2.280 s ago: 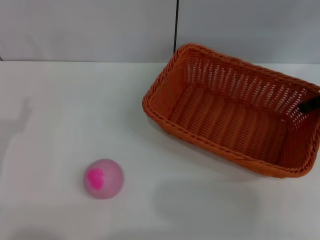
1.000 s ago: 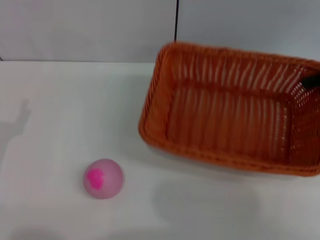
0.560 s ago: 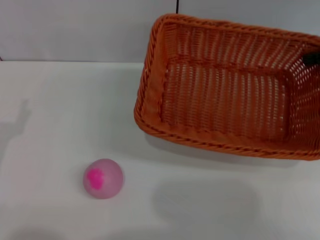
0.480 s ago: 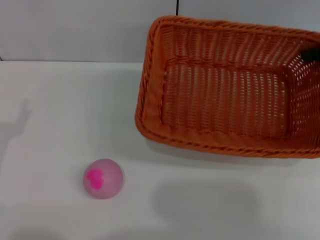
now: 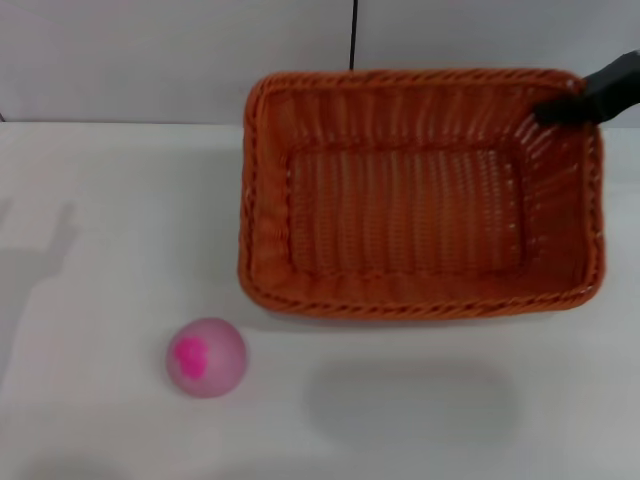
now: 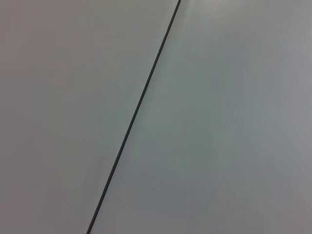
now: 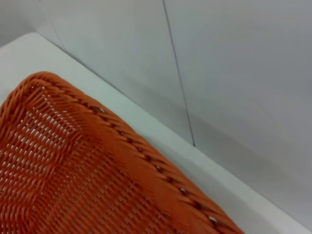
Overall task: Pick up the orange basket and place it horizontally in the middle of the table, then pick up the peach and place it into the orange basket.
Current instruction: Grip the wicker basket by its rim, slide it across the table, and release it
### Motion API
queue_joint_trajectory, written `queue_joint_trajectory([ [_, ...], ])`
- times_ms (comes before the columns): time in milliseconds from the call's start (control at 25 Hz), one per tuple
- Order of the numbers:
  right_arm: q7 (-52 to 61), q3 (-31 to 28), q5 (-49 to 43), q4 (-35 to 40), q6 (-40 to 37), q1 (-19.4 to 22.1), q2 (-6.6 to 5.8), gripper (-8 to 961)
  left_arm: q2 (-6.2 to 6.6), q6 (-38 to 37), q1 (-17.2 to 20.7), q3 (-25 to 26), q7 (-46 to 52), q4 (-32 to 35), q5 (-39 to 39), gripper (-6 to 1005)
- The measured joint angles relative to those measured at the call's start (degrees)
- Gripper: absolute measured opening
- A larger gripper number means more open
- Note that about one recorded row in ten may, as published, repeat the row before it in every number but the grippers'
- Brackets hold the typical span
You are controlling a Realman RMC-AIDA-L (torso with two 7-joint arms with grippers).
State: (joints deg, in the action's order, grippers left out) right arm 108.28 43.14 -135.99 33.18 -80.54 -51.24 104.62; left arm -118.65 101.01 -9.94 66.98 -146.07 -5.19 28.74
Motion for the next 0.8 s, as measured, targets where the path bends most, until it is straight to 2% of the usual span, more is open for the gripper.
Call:
queue_joint_trajectory([
  [40,0.0,0.0,0.0,0.0,0.0,0.0,0.00,200,0.00,0.0,0.0,0.0,0.0,0.0,0.0,860],
  [120,-0.8,0.1,0.1,-0.3,1.4,0.0,1.52,206,0.00,0.3,0.6,-0.1,0.0,-0.1,0.0,860],
  [160,-0.8,0.1,0.1,-0.3,1.4,0.0,1.52,209,0.00,0.3,0.6,-0.1,0.0,-0.1,0.0,860],
  [200,-0.9,0.1,0.1,-0.4,1.9,0.0,2.05,211,0.00,0.4,0.7,-0.1,0.0,-0.1,0.0,860],
  [520,-0.6,-0.2,0.3,-1.9,3.4,-0.5,3.07,234,0.00,0.5,1.8,-0.1,0.1,-0.1,0.0,859],
  [600,-0.6,-0.1,0.3,-1.7,5.2,-0.5,3.82,239,0.00,0.5,1.8,-0.1,0.1,-0.1,0.0,859],
  [800,-2.7,-0.4,2.9,-1.0,7.5,-0.1,4.61,253,0.04,0.5,1.7,-0.1,0.2,-0.1,0.0,860],
])
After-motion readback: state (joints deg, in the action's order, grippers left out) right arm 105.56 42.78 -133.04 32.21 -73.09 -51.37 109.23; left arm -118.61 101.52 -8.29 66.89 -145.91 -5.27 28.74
